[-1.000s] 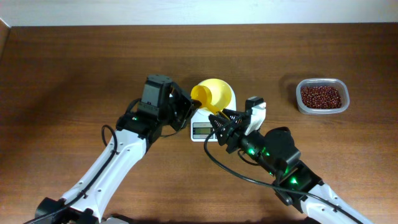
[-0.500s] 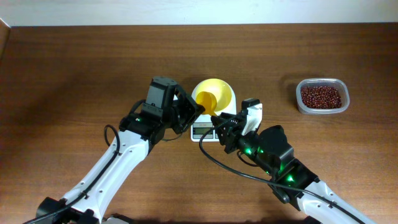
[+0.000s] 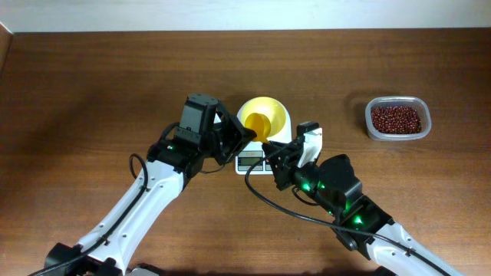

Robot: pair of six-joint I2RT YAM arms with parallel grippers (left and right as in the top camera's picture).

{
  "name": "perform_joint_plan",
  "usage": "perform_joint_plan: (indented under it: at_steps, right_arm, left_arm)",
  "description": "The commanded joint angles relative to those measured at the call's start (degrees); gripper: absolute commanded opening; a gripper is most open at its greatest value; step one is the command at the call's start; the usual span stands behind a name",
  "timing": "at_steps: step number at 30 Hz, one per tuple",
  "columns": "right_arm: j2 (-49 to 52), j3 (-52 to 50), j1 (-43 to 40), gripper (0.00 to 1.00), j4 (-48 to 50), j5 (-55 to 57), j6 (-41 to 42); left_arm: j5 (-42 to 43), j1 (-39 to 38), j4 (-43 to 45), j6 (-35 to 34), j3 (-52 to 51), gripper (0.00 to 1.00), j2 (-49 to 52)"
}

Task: Scoop item into bowl and weigh 50g on scale
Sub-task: 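Grasp the scoop handle with the right gripper beside the left gripper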

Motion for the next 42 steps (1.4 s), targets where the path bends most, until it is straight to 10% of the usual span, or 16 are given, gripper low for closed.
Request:
perform_joint_plan:
  at_steps: [1, 22, 42]
  right_arm:
    - [0.11, 0.85, 0.42, 0.14, -0.04, -0.52, 0.04]
    - [0.09, 0.85, 0.42, 0.04, 0.0, -0.52, 0.04]
    - [0.09, 0.85, 0.24, 0.04, -0.57, 2.78, 0.26]
  left_arm:
    - [1.31, -0.11, -0.15, 1.16, 1.11, 0.0, -0.85]
    - [1.25, -0.11, -0.98, 1.16, 1.11, 0.06, -0.85]
    - [-0.13, -0.04, 0.37, 1.49, 1.11, 0.91, -0.85]
